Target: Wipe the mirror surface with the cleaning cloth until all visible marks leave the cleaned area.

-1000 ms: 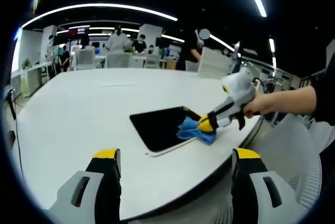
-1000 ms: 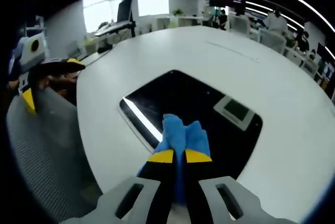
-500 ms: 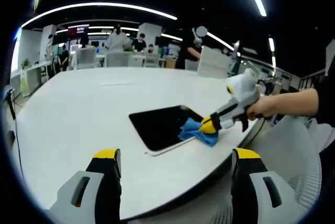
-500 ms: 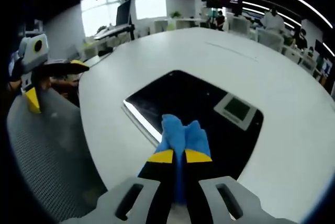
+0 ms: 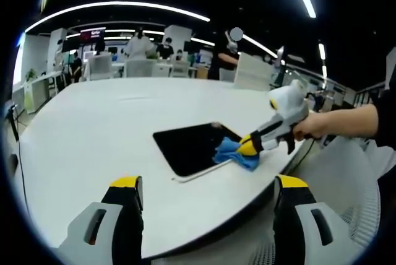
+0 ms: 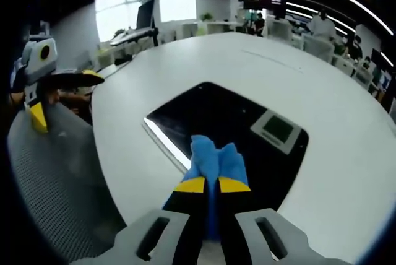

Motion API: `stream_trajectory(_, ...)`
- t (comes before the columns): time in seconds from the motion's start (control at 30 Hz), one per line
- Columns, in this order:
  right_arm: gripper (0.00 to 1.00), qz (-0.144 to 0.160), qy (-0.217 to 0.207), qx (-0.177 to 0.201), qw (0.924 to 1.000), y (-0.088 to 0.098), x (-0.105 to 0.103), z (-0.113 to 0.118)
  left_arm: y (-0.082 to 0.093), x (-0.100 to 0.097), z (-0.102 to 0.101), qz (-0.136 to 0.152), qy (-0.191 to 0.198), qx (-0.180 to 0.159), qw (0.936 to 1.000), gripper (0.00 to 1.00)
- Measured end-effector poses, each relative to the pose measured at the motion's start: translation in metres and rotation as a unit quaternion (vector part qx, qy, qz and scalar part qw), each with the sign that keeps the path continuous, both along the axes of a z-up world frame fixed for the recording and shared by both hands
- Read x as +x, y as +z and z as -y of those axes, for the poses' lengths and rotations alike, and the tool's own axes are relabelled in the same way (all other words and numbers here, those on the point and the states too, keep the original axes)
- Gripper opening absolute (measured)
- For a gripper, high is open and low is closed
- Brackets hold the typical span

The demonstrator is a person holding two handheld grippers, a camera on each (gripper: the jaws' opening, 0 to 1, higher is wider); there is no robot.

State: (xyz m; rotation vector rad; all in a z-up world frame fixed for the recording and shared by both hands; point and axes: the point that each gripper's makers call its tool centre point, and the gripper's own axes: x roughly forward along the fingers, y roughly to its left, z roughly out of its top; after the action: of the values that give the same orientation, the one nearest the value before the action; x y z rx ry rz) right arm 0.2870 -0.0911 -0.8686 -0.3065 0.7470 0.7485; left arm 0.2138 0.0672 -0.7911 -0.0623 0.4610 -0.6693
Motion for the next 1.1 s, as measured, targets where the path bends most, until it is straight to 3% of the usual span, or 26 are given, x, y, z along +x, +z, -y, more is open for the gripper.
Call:
stream_trajectory(0.43,0.0,-0.011,-0.04,0.006,0.9991,0.0,-0.002,0.039,0.0,0.0,0.0,0.0,-0.002,-0.001,1.0,0.87)
stream_trajectory(0.63,0.0,-0.01,-0.042,-0.014,0.999,0.0,-0.003,0.05,0.0,0.0,0.001,-0.001,-0.002,-0.001,1.0,0.86)
stream_trajectory(1.1,0.0,-0.012,-0.059,-0.009,0.9981,0.0,-0.002,0.054,0.0,-0.001,0.001,-0.002,-0.004,-0.001,1.0,0.86)
